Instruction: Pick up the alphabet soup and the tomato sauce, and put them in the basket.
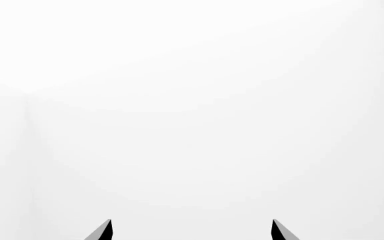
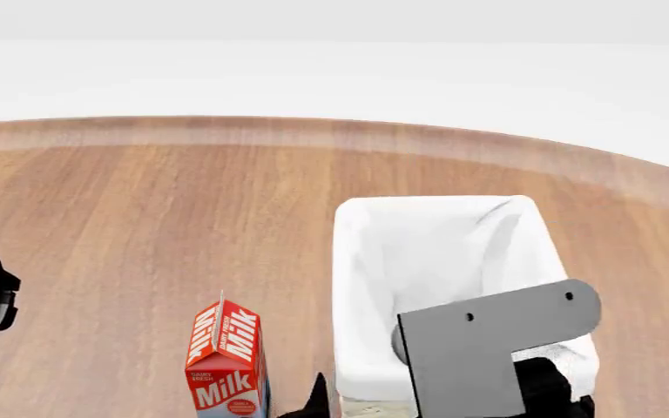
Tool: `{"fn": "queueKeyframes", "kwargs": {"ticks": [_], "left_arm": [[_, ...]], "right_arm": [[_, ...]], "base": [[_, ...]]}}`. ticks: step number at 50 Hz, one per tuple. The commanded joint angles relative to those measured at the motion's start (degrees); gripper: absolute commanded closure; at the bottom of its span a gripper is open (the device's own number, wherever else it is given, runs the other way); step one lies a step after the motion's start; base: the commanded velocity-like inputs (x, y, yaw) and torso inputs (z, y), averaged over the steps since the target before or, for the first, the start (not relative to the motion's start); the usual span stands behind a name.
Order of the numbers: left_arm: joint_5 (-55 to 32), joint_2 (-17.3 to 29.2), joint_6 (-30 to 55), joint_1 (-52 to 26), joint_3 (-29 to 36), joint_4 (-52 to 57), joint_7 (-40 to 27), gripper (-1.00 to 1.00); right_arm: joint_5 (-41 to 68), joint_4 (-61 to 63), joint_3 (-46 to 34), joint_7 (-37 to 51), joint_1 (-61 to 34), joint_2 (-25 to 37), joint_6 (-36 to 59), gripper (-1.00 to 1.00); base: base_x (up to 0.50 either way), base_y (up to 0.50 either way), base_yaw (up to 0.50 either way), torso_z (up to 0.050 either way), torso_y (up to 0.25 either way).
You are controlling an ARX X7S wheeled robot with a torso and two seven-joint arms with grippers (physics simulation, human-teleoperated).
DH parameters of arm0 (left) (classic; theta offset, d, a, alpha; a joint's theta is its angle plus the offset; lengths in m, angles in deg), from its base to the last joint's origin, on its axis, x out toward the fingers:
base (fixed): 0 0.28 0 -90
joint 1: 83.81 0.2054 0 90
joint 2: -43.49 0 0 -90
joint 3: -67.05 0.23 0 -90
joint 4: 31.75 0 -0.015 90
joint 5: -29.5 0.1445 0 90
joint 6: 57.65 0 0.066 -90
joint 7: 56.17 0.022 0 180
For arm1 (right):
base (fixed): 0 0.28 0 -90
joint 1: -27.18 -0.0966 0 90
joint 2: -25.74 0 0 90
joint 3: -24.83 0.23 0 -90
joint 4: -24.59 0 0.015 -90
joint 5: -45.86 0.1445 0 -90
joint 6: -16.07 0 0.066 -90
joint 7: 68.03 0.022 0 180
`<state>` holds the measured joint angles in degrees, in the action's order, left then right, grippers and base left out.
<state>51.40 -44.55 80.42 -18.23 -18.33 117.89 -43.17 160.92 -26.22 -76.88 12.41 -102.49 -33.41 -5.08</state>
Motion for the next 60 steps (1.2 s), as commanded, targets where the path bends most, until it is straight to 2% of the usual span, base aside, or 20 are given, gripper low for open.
{"fn": "queueKeyframes", "kwargs": {"ticks": [1,6,14,20,22,32,41,47,60], "left_arm": [[2.75,-1.72,1.21,-1.39,0.66,0.31,2.65,-1.0],[3.0,-1.67,1.53,-1.76,0.68,0.29,2.9,-1.0],[2.55,-1.73,1.39,-1.56,0.43,0.31,2.94,-1.0],[1.89,-1.64,0.95,-1.14,0.04,0.28,2.46,-1.0],[1.96,-1.36,1.2,-1.13,0.66,0.21,2.18,-1.0],[0.55,-0.61,0.2,0.08,0.99,-0.26,0.37,-1.0],[-0.35,-0.16,-0.16,0.56,0.75,-0.21,-0.46,-1.0],[-0.38,0.0,0.12,0.5,1.05,-0.07,-0.61,-1.0],[-0.5,-0.15,-0.27,0.83,0.79,-0.31,-0.55,-1.0]], "right_arm": [[14.37,3.6,-11.32,9.17,0.82,9.11,-11.6,-1.0],[15.22,6.69,-14.99,8.95,2.01,12.21,-17.35,-1.0],[12.34,7.87,-20.95,8.64,5.94,16.85,-19.88,-1.0],[11.98,9.73,-17.06,5.71,12.96,18.89,-27.51,-1.0],[11.65,9.15,-18.4,7.73,13.33,19.97,-27.58,-1.0],[10.74,10.59,-13.64,4.82,17.06,20.98,-34.3,-1.0],[6.32,9.41,-14.21,2.89,21.24,22.22,-33.51,-1.0],[6.41,9.25,-16.73,5.14,19.69,22.79,-31.3,-1.0],[2.82,7.83,-19.59,3.27,19.57,21.98,-27.91,-1.0]], "base": [[0.0,0.0,0.0,0.0,0.0],[0.0,0.0,0.0,0.0,0.0],[0.0,0.0,0.0,0.0,0.0],[0.0,0.0,0.0,0.0,0.0],[0.0,0.0,0.0,0.0,0.0],[0.0,0.0,0.0,0.0,0.0],[0.0,0.0,0.0,0.0,0.0],[0.0,0.0,0.0,0.0,0.0],[0.0,0.0,0.0,0.0,0.0]]}}
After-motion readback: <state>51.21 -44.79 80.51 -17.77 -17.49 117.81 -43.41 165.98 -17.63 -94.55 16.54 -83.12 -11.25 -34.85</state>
